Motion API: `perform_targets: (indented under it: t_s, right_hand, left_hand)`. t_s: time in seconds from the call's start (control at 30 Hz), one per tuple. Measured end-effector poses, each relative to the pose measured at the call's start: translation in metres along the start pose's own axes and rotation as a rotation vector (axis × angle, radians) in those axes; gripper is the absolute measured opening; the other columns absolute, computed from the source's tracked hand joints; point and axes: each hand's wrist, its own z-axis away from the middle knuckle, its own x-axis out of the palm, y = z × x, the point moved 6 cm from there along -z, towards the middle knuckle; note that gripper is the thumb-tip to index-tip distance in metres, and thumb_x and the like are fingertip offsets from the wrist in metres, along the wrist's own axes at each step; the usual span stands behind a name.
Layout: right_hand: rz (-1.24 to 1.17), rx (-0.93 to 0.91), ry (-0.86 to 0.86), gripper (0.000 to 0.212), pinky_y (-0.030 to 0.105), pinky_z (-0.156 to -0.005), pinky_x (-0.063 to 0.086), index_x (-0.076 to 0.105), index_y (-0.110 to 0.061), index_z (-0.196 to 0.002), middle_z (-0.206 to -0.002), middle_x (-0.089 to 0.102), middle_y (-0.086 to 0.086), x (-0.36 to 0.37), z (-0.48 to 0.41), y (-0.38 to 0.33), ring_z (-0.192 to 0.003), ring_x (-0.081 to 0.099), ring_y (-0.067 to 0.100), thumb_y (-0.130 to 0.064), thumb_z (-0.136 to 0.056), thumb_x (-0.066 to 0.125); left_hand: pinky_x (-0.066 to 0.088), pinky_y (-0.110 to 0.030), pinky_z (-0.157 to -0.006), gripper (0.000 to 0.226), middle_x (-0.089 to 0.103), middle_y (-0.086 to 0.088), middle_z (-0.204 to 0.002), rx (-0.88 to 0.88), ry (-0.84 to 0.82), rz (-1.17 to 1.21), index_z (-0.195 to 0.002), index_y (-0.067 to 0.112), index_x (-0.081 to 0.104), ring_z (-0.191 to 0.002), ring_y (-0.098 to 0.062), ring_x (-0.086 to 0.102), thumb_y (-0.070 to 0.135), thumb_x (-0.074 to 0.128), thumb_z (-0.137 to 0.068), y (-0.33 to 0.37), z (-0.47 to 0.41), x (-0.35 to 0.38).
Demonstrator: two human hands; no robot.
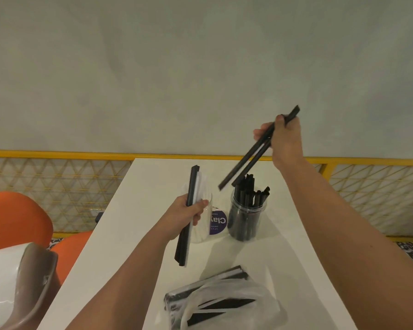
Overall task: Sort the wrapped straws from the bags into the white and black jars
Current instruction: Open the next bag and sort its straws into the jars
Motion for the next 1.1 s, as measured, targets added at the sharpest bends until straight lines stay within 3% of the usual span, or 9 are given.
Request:
perform_targets:
  t_s: [0.13,0.27,0.37,0.53,0.67,0.8,0.9,1.0,1.1]
  right_hand:
    - [0.182,-0.063,-0.047,0.017,0.029,-0.060,0.053,0.038,-0.018,-0.088,-0.072,0.050,0.006,-0.009,0.001,0.012,-0.058,0.053,0.020,-0.011,-0.101,0.029]
    - [0.323,-0.186,-0.057,0.008,0.009,-0.053,0.048,0.036,-0.010,-0.100,-0.090,0.047,0.014,-0.012,0.006,0.024,-0.073,0.049,0.024,-0.005,-0.099,0.029]
    - [0.279,-0.250,-0.029,0.009,0.008,-0.056,0.045,0.034,-0.009,-0.101,-0.091,0.045,0.015,-0.014,0.007,0.024,-0.077,0.046,0.026,-0.003,-0.099,0.028]
    - [0.424,-0.286,-0.021,0.011,0.010,-0.065,0.045,0.036,-0.009,-0.109,-0.085,0.054,0.012,-0.020,0.014,0.052,-0.068,0.055,0.010,-0.010,-0.100,0.031]
    - [0.744,-0.127,-0.049,0.024,0.030,-0.080,0.048,0.043,-0.007,-0.120,-0.103,0.061,0.013,-0.033,0.013,0.101,-0.094,0.057,0.021,-0.015,-0.098,0.041]
    - [1.222,-0.025,-0.158,0.034,0.043,-0.104,0.035,0.052,-0.008,-0.122,-0.133,0.044,0.013,-0.041,0.017,0.126,-0.127,0.036,0.031,-0.020,-0.090,0.055]
    - [1.181,-0.105,-0.161,0.052,0.041,-0.110,0.026,0.044,-0.013,-0.129,-0.139,0.037,0.012,-0.028,0.026,0.110,-0.132,0.030,0.030,-0.025,-0.084,0.065]
    - [1.005,-0.294,-0.128,0.045,0.034,-0.106,0.030,0.049,-0.008,-0.126,-0.133,0.042,0.013,-0.001,0.042,0.079,-0.127,0.037,0.026,-0.022,-0.085,0.064]
    - [0.792,-0.228,-0.421,0.029,0.026,-0.094,0.042,0.060,-0.007,-0.113,-0.117,0.054,0.009,0.039,0.065,0.073,-0.104,0.051,0.015,-0.023,-0.089,0.061]
  left_hand:
    - [0.042,-0.023,-0.056,0.019,0.045,-0.001,-0.060,-0.010,0.007,0.086,-0.079,0.007,0.051,-0.051,-0.013,0.042,0.018,0.058,-0.092,-0.003,-0.002,-0.002]
    - [0.042,-0.024,-0.056,0.021,0.045,0.001,-0.058,-0.005,0.012,0.112,-0.076,0.010,0.050,-0.051,-0.012,0.042,0.021,0.058,-0.092,0.000,-0.004,0.001]
    - [0.043,-0.026,-0.059,0.024,0.046,0.002,-0.057,0.000,0.026,0.123,-0.073,0.011,0.050,-0.052,-0.013,0.043,0.024,0.058,-0.092,-0.001,-0.005,-0.001]
    - [0.043,-0.026,-0.059,0.025,0.046,0.003,-0.057,-0.002,0.019,0.159,-0.073,0.012,0.049,-0.051,-0.012,0.042,0.023,0.057,-0.093,-0.002,-0.004,0.000]
    - [0.042,-0.027,-0.060,0.029,0.045,0.003,-0.055,-0.003,0.021,0.179,-0.068,0.012,0.048,-0.050,-0.012,0.042,0.023,0.057,-0.093,-0.001,-0.002,0.002]
    - [0.041,-0.028,-0.061,0.034,0.044,0.003,-0.053,-0.008,0.028,0.227,-0.063,0.011,0.047,-0.049,-0.012,0.042,0.024,0.057,-0.093,-0.001,0.000,-0.001]
    - [0.041,-0.026,-0.060,0.034,0.044,0.003,-0.054,-0.017,0.017,0.260,-0.064,0.011,0.047,-0.049,-0.012,0.042,0.024,0.056,-0.093,0.000,0.002,-0.001]
    - [0.042,-0.023,-0.055,0.029,0.045,0.002,-0.055,-0.018,-0.006,0.305,-0.067,0.011,0.048,-0.050,-0.011,0.041,0.021,0.056,-0.094,0.003,0.004,0.002]
    - [0.042,-0.022,-0.052,0.023,0.047,0.000,-0.057,-0.022,-0.020,0.350,-0.073,0.010,0.051,-0.049,-0.012,0.040,0.018,0.055,-0.094,0.007,0.006,0.007]
